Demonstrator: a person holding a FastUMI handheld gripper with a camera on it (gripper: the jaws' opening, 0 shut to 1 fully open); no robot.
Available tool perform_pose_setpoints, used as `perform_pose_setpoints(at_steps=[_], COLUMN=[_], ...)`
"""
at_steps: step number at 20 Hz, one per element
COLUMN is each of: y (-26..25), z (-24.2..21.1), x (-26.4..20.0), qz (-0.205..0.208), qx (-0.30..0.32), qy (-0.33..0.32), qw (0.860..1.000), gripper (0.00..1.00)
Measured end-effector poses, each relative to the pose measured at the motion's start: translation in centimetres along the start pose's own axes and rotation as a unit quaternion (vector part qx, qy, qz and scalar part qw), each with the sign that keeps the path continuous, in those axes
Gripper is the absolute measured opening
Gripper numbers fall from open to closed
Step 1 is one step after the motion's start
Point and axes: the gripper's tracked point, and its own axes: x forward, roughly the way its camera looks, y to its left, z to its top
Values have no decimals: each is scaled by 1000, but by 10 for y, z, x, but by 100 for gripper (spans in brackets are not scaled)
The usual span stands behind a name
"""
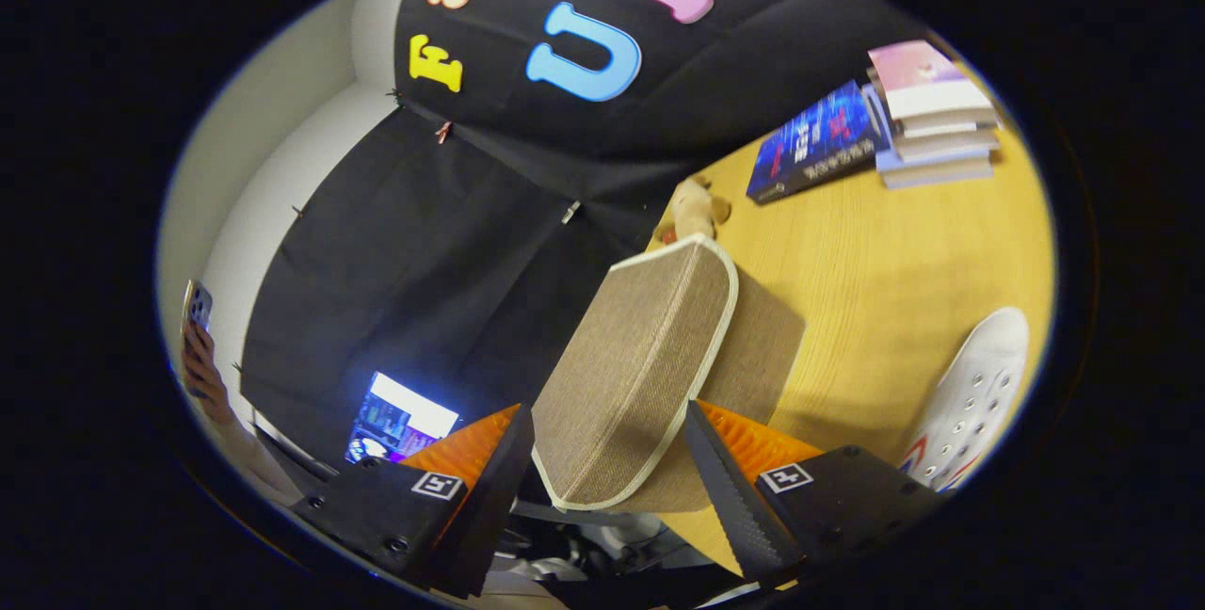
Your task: Open the storage box then place both shoes into the box .Put the left shoe in first, then the right shoe, with the right side of both shoes facing outward in a uniform manner.
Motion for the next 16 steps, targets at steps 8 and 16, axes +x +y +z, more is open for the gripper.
perform_pose_setpoints(at_steps=[8,16], y=[-27,-41], z=[-15,-21], x=[36,45], qz=[91,106], qx=[190,241], qy=[54,56], qw=[976,963], gripper=[96,60])
